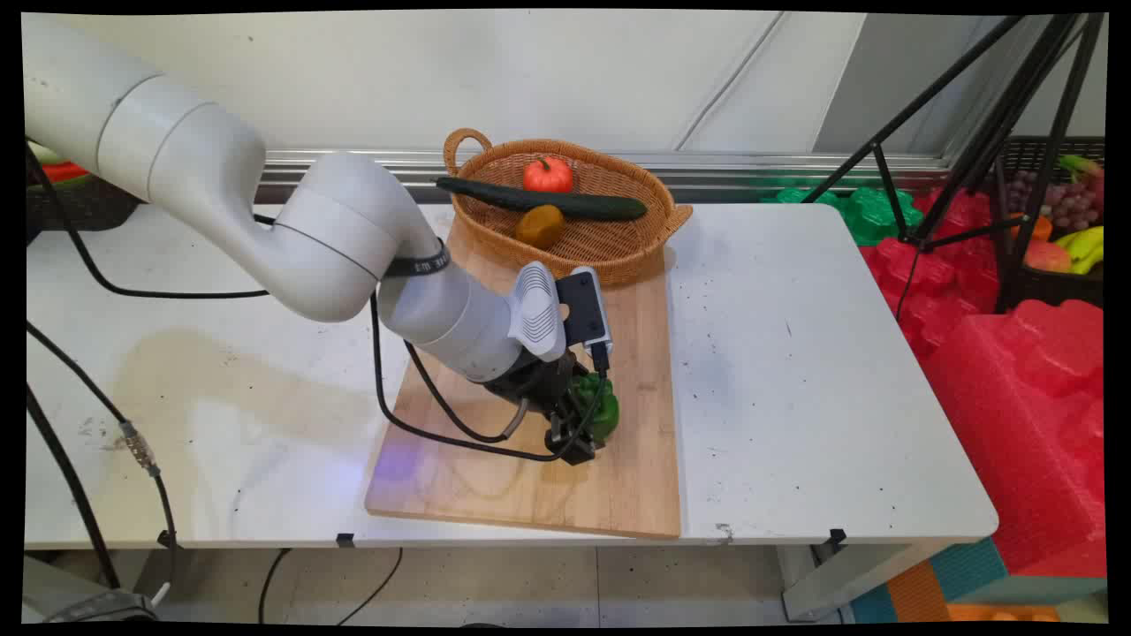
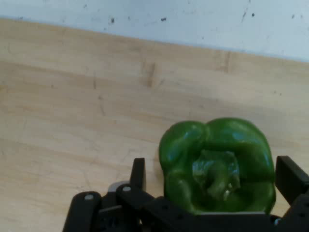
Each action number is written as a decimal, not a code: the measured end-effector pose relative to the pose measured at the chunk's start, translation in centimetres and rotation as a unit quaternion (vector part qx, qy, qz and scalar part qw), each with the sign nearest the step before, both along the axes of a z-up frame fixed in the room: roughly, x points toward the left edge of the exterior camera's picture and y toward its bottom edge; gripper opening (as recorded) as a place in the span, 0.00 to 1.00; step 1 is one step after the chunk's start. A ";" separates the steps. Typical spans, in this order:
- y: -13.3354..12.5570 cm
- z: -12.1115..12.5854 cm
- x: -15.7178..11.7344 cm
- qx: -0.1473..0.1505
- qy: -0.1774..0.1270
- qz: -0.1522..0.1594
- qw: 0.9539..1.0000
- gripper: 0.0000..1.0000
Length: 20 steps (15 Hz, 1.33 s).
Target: Pick up the potato from the vegetable basket
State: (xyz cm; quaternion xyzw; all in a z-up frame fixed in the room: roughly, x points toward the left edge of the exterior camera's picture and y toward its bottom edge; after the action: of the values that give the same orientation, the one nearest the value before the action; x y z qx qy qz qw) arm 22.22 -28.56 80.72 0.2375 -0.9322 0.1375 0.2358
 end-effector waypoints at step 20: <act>0.4 11.8 10.3 -0.084 0.066 0.075 0.991 1.00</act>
State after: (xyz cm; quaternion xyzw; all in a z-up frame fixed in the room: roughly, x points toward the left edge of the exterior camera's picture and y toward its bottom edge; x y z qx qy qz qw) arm 32.50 -28.17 92.56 0.2947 -0.8793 0.2173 0.3046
